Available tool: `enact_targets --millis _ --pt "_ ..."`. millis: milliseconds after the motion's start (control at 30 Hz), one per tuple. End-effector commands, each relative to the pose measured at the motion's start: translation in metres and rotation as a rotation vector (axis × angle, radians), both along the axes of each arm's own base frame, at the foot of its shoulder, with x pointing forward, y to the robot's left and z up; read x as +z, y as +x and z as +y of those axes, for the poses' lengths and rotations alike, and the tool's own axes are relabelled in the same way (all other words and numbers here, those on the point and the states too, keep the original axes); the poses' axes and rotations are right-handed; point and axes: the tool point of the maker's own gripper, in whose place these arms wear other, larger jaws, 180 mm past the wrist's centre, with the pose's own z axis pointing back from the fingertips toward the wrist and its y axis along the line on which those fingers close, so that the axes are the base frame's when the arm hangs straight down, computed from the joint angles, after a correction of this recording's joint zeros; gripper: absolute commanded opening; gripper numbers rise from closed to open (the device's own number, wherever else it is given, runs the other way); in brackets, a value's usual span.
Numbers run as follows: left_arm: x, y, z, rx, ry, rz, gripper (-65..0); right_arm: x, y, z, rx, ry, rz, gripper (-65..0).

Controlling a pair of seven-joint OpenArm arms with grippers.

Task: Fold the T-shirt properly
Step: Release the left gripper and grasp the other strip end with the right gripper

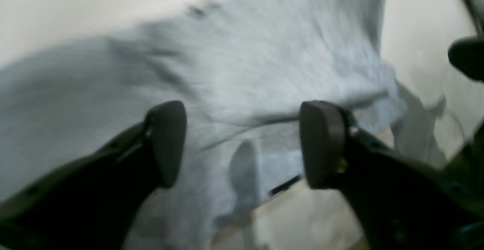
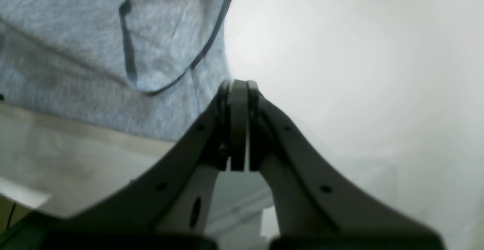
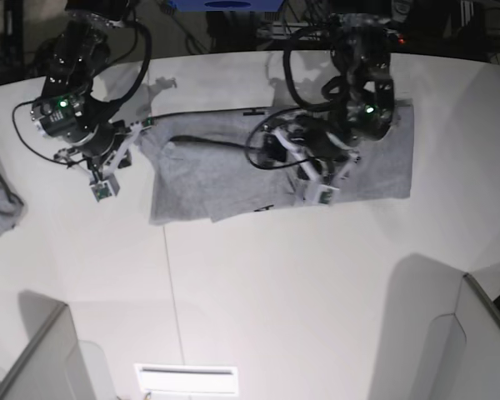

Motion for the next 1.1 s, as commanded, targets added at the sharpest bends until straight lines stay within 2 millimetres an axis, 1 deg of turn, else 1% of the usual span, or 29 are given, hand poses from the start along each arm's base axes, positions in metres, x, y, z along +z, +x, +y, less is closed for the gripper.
enact_targets --millis 0,33,67,100,133,167,200,233,267,300,333,367,400,433,467,567,667,733,800,900,967,1067 --pt "0.006 0.001 0.017 0.046 0.011 -0.026 -29.1 0.012 0.012 -0.001 0.005 0.0 -0.053 -65.0" --pt "0.003 -0.002 0.039 0.104 0.033 -0.014 -37.0 0.014 0.015 -0.001 0.003 0.0 -0.06 -65.0" --pt "-0.001 -0.004 0.064 0.164 0.06 -0.003 -47.2 0.015 0.017 0.0 0.002 0.003 -0.065 -65.0" --pt "-0.003 -0.008 0.085 0.218 0.079 0.006 -57.1 0.015 0.018 -0.001 0.002 0.001 -0.06 -65.0" --pt "-0.004 -0.011 0.104 0.273 0.096 0.01 -65.0 0.016 0.019 -0.002 0.0 -0.005 -0.05 -65.0" --pt "-0.004 -0.016 0.126 0.325 0.119 0.014 -65.0 0.016 0.019 -0.004 -0.005 -0.011 -0.034 -65.0" --pt "-0.006 -0.025 0.151 0.384 0.149 0.026 -65.0 0.017 0.02 -0.009 -0.026 -0.015 -0.017 -65.0" --pt "-0.005 -0.033 0.173 0.437 0.178 0.033 -65.0 0.017 0.021 -0.009 -0.05 0.017 -0.004 -55.4" --pt "-0.004 -0.04 0.192 0.467 0.209 0.034 -65.0 0.015 0.021 -0.011 -0.076 0.053 0.013 -44.6" --pt "-0.001 -0.046 0.207 0.48 0.242 0.03 -65.0 0.015 0.022 -0.018 -0.108 0.091 0.022 -34.4" --pt "0.003 -0.053 0.223 0.481 0.281 0.023 -65.0 0.01 0.023 -0.022 -0.139 0.145 0.04 -24.3" --pt "0.006 -0.06 0.235 0.477 0.314 0.02 -65.0 0.004 0.024 -0.023 -0.161 0.219 0.054 -16.1" --pt "0.008 -0.068 0.25 0.48 0.346 0.021 -65.0 -0.002 0.025 -0.026 -0.177 0.289 0.073 -10.1" --pt "0.011 -0.075 0.263 0.487 0.373 0.02 -65.0 -0.008 0.026 -0.024 -0.182 0.359 0.088 -7.1" --pt "0.013 -0.082 0.276 0.492 0.4 0.024 -65.0 -0.013 0.027 -0.02 -0.179 0.427 0.098 -5.7" --pt "0.016 -0.103 0.31 0.526 0.456 0.043 -65.0 -0.027 0.03 -0.014 -0.186 0.589 0.119 -7.8" --pt "0.014 -0.113 0.329 0.534 0.477 0.069 -65.0 -0.034 0.034 -0.012 -0.2 0.659 0.127 -9.3" --pt "0.009 -0.116 0.335 0.533 0.476 0.092 -65.0 -0.038 0.034 -0.009 -0.202 0.673 0.145 -9.3" --pt "0.005 -0.117 0.336 0.533 0.468 0.1 -65.0 -0.036 0.039 -0.008 -0.201 0.681 0.138 -9.3" --pt "0.011 -0.107 0.337 0.545 0.463 0.027 -65.0 -0.038 0.043 -0.003 -0.198 0.695 0.148 -9.3" --pt "0.013 -0.103 0.338 0.552 0.457 -0.004 -65.0 -0.042 0.043 0.008 -0.165 0.696 0.18 -9.3" --pt "0.0 -0.097 0.326 0.51 0.429 0.014 -65.0 -0.052 0.035 0.028 -0.108 0.678 0.217 -9.3"
